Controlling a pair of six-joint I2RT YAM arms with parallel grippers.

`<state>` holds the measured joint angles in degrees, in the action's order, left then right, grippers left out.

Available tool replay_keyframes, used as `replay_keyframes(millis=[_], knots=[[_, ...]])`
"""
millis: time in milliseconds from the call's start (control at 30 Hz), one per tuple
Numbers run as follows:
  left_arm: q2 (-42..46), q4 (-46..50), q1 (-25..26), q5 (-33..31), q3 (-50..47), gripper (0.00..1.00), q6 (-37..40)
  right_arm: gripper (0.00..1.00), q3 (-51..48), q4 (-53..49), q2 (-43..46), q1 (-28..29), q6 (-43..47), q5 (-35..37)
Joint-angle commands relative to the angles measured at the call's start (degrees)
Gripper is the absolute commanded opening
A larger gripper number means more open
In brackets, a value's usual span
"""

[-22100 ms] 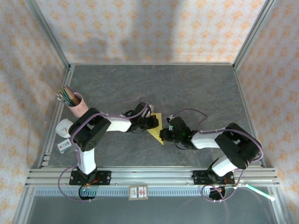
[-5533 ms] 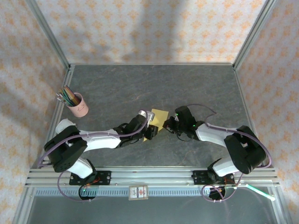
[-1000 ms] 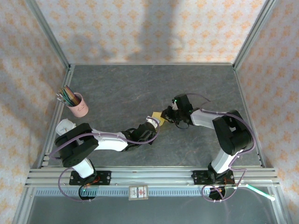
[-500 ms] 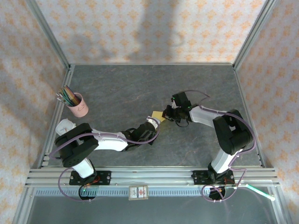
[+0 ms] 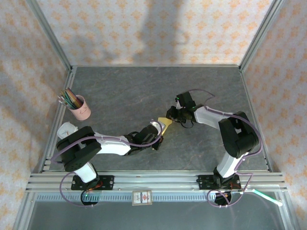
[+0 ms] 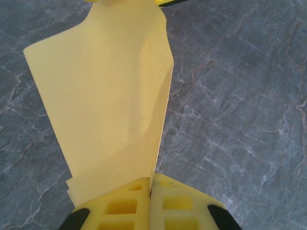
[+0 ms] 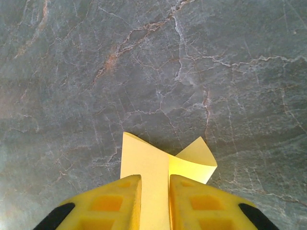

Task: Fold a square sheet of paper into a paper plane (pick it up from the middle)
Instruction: Fold the wing for the fifth time at the center of the table.

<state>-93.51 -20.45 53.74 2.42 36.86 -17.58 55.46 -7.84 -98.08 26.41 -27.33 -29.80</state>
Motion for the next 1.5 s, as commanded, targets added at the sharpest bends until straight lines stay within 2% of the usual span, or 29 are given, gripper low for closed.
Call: replay_keyframes(millis=[0,167,467,667,900,1133,1467], knots=[[0.09,-1.56,-0.35,0.14,-0.60,0.00,-1.14,0.23,-0.98,-0.86,1.27,-0.22,0.61,1.07],[0.22,-1.53,-0.38,-0.08,-0.62,0.00,-1.03,0.26,-2.02,-1.61,2.32,-0.31,1.00,3.50],[0.09,-1.26,-0.33,-0.83,-0.48,0.00,-0.61,0.27,-4.96,1.27,3.56,-0.31,-1.90,0.28],[-0.08,-0.90,-0.31,-0.35,-0.30,0.00,0.51,0.11,-5.15,1.71,3.18,-0.31,-2.84,0.96],[0.35,0.22,-0.33,-0.73,-0.17,0.00,2.74,0.05,-4.31,1.23,2.63,-0.38,-2.98,1.17],[-0.38,1.64,-0.36,-1.32,0.54,0.08,4.14,0.00,-3.79,0.55,2.83,-0.31,-2.91,1.06],[-1.28,2.39,-0.38,-2.06,1.20,0.20,5.36,0.00,-3.08,0.39,2.33,-0.31,-2.93,0.01]])
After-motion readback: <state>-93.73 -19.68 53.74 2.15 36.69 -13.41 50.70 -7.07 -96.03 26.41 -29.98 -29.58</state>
